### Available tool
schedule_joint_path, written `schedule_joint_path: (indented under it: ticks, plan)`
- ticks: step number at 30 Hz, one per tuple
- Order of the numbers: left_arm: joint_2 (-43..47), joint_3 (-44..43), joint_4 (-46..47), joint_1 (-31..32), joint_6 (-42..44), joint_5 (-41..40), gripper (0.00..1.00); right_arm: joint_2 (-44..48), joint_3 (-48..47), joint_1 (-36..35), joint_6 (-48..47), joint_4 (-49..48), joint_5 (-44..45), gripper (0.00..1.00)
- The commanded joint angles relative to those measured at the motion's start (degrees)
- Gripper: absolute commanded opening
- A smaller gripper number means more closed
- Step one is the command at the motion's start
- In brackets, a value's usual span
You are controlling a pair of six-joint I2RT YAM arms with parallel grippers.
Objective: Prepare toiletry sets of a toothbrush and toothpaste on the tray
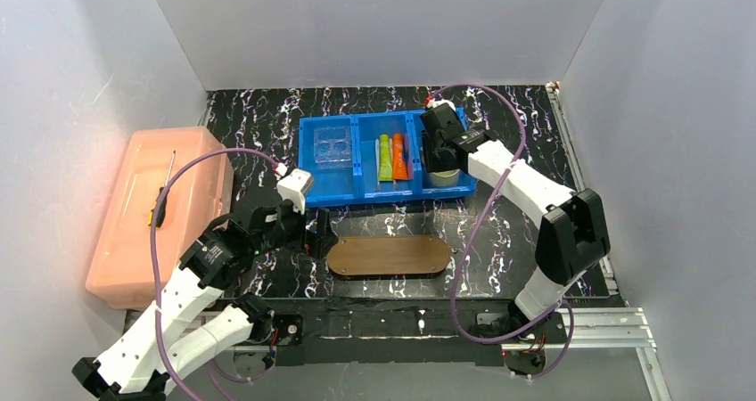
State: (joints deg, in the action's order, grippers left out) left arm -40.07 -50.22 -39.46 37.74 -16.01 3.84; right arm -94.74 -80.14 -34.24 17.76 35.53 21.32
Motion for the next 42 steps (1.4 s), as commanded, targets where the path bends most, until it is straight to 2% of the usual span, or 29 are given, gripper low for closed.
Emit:
schedule_joint_path:
  ticks: [1, 23, 30, 35, 40, 42]
  plan:
    - [0.7, 0.3, -0.1, 0.2, 1.0, -0.4, 0.99, -1.3, -2.1, 0.5, -0.5, -3.2, -2.6, 0.47]
    - [0.2, 0.4, -0.2, 0.2, 1.3, -0.7, 0.99, -10.4, -4.9, 1.9, -2.2, -4.4, -3.6, 0.47]
    - [-0.3, 0.4, -0.2, 0.2, 1.4, -0.9, 0.99, -12.6, -5.4, 2.0, -2.8, -4.3, -4.9, 0.35]
    - [-0.7, 0.4, -0.2, 0.2, 1.5, -0.9, 0.99, -13.4, -6.3, 2.0, -3.3, -3.8, -5.1, 0.22]
    - [-0.9, 0.3, -0.2, 0.2, 1.5, -1.2, 0.99, -13.6, -7.7, 2.0, -3.8, -2.9, -5.4, 0.01]
    - [-0.9, 0.3, -0.2, 0.3, 1.5, -1.2, 0.99, -13.4, -8.3, 2.0, -4.0, -2.6, -5.4, 0.01]
